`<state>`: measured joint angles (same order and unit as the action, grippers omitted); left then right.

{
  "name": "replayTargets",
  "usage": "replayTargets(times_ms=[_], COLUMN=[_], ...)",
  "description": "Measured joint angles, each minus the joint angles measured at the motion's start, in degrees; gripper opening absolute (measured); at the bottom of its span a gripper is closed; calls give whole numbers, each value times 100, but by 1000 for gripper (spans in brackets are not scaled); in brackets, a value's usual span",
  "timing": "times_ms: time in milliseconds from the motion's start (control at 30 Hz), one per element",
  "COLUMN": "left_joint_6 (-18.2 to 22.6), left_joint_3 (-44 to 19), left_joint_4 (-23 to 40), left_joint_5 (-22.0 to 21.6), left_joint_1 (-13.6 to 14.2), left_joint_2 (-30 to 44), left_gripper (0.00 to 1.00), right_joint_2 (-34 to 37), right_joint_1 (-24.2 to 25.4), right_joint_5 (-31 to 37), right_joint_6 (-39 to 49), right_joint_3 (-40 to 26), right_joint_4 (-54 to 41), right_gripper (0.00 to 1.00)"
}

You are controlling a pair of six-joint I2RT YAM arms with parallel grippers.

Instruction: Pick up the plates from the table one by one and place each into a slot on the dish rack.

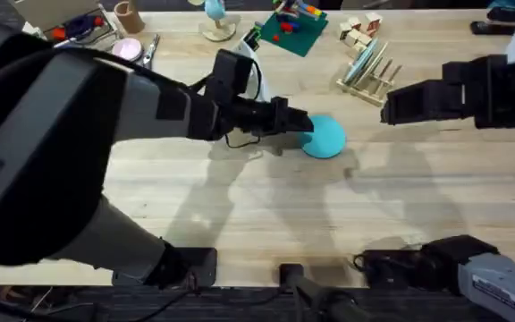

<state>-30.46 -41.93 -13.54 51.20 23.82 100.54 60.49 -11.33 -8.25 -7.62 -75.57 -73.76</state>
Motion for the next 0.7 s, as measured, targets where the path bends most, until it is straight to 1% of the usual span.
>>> replayTargets(times_ms=[200, 700], left_joint_6=[-65, -129], left_joint_3=[0, 0], left_joint_4=[-46, -66], left_joint_5=[-4, -179], left_joint_1=[89, 91], left_joint_2=[76, 84], left_gripper=[42, 43], right_joint_2=[0, -1], right_joint_1=[0, 0], right_joint_5=[-2, -13], right_joint_6=[0, 61], right_joint_3=[0, 0], right_joint_4=[0, 0], right_gripper=[995, 995])
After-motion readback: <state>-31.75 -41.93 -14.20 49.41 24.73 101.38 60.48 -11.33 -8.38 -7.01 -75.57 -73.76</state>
